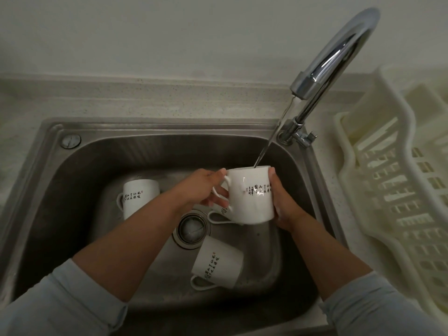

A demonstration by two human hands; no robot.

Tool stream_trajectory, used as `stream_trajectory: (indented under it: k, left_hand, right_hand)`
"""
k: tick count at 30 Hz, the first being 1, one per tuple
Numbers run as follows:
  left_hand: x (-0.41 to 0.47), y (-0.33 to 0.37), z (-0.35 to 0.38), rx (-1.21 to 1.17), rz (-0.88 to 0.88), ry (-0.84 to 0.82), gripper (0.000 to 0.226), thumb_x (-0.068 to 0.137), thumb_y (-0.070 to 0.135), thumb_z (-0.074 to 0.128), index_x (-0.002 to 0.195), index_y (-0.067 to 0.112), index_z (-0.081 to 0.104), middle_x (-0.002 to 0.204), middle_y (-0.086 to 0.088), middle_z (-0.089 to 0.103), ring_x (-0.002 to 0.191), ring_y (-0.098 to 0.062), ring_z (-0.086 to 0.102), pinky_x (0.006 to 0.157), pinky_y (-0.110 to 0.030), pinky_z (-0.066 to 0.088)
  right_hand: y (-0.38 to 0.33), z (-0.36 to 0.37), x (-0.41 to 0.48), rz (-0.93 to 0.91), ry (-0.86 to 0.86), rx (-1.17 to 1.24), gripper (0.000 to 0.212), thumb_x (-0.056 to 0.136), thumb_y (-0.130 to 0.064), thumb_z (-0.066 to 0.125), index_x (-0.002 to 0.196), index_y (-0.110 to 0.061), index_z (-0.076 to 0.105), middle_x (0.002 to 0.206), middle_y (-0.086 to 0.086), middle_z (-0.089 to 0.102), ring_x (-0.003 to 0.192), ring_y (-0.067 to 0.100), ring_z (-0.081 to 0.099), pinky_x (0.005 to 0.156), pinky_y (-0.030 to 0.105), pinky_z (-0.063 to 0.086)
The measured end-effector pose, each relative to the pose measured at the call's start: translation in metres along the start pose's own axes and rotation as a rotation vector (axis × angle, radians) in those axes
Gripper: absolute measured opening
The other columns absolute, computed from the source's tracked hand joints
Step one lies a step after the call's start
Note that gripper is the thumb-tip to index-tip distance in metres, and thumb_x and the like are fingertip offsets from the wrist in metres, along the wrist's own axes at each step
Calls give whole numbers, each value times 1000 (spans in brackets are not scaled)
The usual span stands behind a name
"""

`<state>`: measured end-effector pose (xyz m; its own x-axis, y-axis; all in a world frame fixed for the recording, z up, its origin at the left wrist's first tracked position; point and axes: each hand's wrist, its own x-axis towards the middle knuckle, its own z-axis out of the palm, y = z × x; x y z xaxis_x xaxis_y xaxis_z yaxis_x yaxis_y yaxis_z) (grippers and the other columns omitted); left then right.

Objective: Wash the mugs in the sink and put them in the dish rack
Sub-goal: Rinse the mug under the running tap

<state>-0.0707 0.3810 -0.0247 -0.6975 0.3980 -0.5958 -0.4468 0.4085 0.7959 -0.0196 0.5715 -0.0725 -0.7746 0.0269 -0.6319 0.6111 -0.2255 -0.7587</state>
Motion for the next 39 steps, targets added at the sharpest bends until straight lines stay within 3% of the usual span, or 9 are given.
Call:
stream_trajectory:
  k: [5, 10, 16, 19, 26, 31, 35, 37, 39]
  left_hand:
    - [-1, 7, 4, 50, 19, 13, 31, 100, 36, 35, 102, 14, 56, 94, -12, 71, 62, -15, 67, 51, -20, 42]
    - [-3, 5, -2, 107, -162, -23, 34, 101, 32, 36, 78, 11, 49, 60, -6, 65, 54, -15, 62, 49, -22, 37]
    - [-2, -13, -9, -134, -418, -50, 26, 98, 18, 42, 74, 10, 48, 43, -2, 60, 36, -7, 57, 35, -13, 29]
    - [-3, -21, -10, -285, -501, -35, 22, 96, 11, 42, 77, 8, 53, 45, -4, 60, 32, -4, 52, 35, -11, 28]
    - [0, -23, -6, -361, -473, -33, 24, 96, 10, 42, 75, 8, 53, 44, -3, 59, 32, -5, 52, 36, -11, 31]
    - [-5, -4, -5, -50, -124, -71, 32, 102, 30, 34, 88, 9, 53, 66, -7, 69, 46, -13, 63, 42, -17, 37]
    - [-19, 16, 5, 528, 167, -53, 35, 100, 32, 35, 83, 13, 59, 78, -6, 72, 63, -18, 65, 68, -28, 48]
    - [-22, 20, 13, 955, 329, 100, 41, 100, 37, 30, 86, 13, 60, 85, -2, 71, 68, -13, 59, 79, -30, 46]
    - [-25, 20, 17, 1131, 437, 212, 38, 100, 41, 25, 90, 17, 53, 93, -1, 67, 75, -12, 53, 77, -30, 44]
  right_hand:
    - [-1, 1, 2, 28, 36, 70, 68, 76, -72, 32, 114, -25, 62, 115, 12, 67, 103, 27, 65, 87, 44, 53]
    - [-1, -3, -3, 298, -24, 138, 57, 87, -65, 38, 94, -16, 67, 80, 8, 73, 67, 22, 69, 63, 32, 57]
    - [8, 2, -11, 489, -41, 2, 63, 84, -67, 45, 104, -10, 62, 73, 11, 70, 63, 23, 68, 69, 35, 55]
    - [4, 5, -12, 530, -53, -68, 66, 81, -68, 47, 111, -11, 61, 79, 12, 71, 77, 26, 66, 75, 39, 52]
    - [-2, 5, -17, 565, -52, -67, 69, 79, -70, 47, 118, -13, 57, 82, 13, 71, 78, 27, 67, 68, 36, 53]
    - [2, 0, -20, 466, -82, 137, 72, 74, -77, 44, 115, -21, 63, 109, 17, 68, 101, 39, 62, 82, 55, 49]
    - [4, 3, -12, 421, -163, 384, 80, 79, -79, 27, 123, -20, 59, 125, 20, 60, 118, 42, 50, 97, 59, 39]
    - [2, 7, -11, 407, -179, 440, 78, 81, -77, 26, 128, -21, 54, 128, 21, 55, 116, 43, 50, 85, 59, 49]
    - [0, 12, -10, 383, -173, 486, 73, 84, -73, 26, 127, -21, 54, 126, 21, 55, 111, 43, 52, 74, 58, 53]
